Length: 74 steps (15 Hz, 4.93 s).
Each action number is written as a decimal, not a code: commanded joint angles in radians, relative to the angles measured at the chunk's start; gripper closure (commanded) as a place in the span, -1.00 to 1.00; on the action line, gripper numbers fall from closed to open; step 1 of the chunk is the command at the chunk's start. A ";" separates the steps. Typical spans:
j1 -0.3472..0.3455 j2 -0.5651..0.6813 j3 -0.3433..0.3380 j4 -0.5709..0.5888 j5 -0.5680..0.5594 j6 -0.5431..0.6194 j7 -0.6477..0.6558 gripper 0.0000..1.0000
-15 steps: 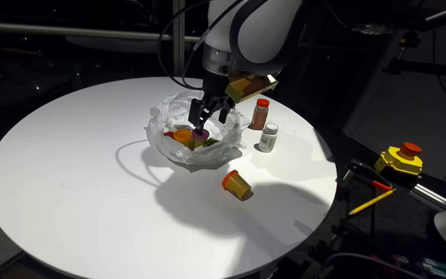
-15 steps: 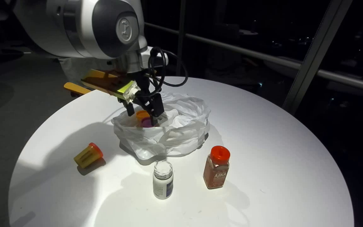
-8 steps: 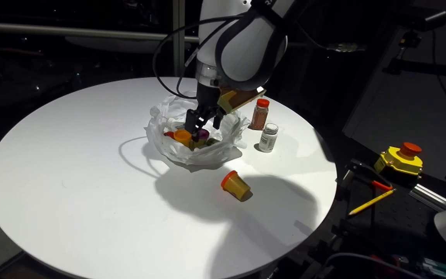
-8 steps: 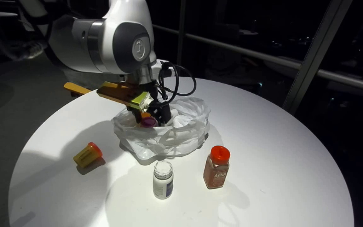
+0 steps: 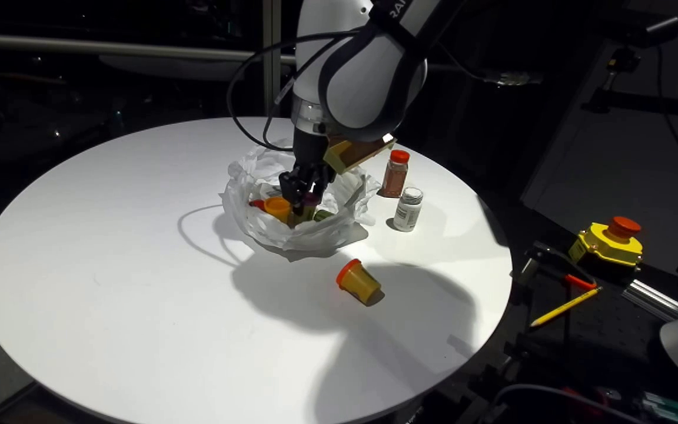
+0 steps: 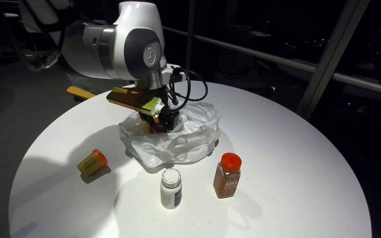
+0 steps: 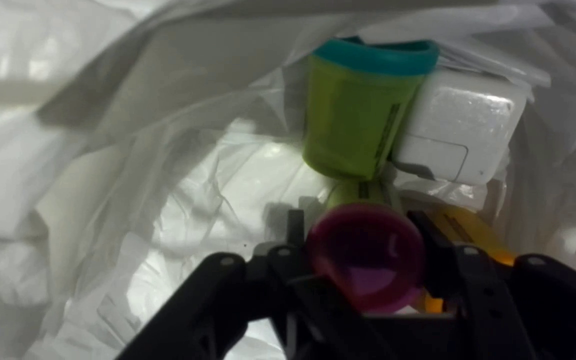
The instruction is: Pick up the objects from the plastic bag and put it on the table.
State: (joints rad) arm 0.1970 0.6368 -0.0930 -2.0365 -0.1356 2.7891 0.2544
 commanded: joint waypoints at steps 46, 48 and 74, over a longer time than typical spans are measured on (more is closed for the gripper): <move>0.224 -0.359 -0.174 -0.697 0.188 0.490 -0.022 -0.86; 0.307 -0.404 -0.237 -0.713 0.240 0.503 -0.046 -1.00; 0.002 -0.096 0.072 -0.067 0.217 0.057 0.074 -1.00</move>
State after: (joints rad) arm 0.1988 0.4918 -0.0306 -2.1569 0.0693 2.8113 0.3054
